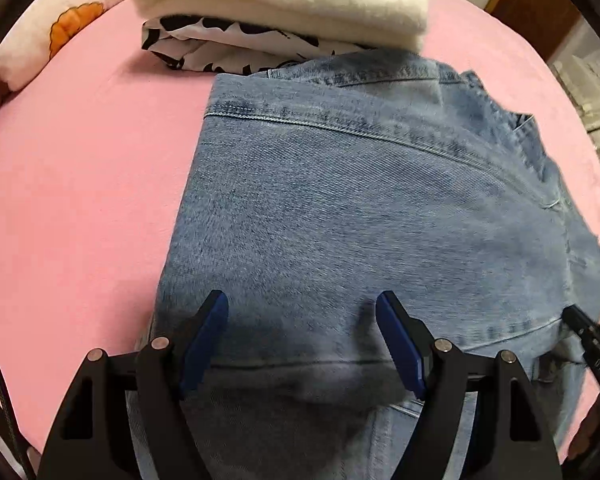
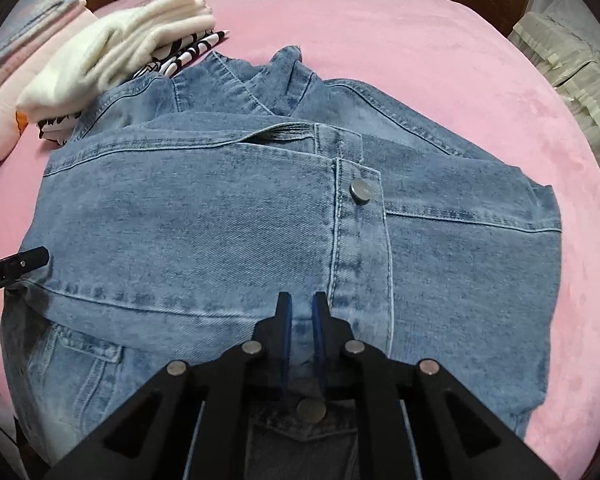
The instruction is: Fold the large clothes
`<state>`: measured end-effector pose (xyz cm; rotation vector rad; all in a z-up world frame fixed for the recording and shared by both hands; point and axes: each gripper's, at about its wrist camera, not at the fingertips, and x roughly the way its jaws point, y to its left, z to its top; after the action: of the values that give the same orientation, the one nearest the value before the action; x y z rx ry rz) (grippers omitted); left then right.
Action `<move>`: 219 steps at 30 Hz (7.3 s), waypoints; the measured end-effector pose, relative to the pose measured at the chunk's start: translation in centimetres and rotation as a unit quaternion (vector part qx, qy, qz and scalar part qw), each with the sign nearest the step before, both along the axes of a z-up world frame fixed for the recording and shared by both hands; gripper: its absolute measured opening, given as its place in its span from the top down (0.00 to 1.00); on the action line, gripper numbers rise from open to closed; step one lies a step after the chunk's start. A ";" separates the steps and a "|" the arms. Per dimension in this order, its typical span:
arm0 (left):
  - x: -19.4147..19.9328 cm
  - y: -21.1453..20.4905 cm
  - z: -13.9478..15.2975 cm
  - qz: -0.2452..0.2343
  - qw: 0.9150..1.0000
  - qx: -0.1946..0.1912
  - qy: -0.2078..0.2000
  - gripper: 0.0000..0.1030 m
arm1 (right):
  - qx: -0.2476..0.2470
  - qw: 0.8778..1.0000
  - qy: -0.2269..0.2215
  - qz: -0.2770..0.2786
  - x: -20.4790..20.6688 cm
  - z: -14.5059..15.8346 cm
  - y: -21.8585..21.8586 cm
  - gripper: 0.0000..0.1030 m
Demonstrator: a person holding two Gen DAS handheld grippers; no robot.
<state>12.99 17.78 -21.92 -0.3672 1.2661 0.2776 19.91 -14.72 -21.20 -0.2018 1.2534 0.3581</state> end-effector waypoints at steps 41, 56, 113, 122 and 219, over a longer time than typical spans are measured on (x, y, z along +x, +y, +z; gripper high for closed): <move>-14.7 -6.5 19.3 -0.018 0.995 -0.003 -0.100 0.27 | 0.061 0.998 0.006 -0.012 -12.5 14.8 -9.9 0.77; -21.6 -3.1 14.9 -0.061 0.995 -0.056 -0.053 0.27 | 0.051 0.994 0.000 -0.101 -22.4 14.3 -10.9 0.77; -27.4 1.9 -4.8 -0.098 0.988 -0.119 -0.004 0.21 | 0.089 0.985 0.083 -0.120 -24.3 -3.4 -24.2 0.53; -25.8 -0.7 -5.8 -0.143 0.986 -0.084 0.025 0.04 | 0.090 0.985 0.080 -0.126 -24.5 -3.8 -24.4 0.54; 17.8 6.5 -4.1 -0.136 0.990 -0.032 0.022 0.27 | 0.034 0.997 0.036 -0.067 12.9 -2.9 -13.3 0.44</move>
<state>30.78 24.29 -25.98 -0.2394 1.3541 0.0135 32.77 -28.05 -24.14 -0.0470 1.3160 0.2929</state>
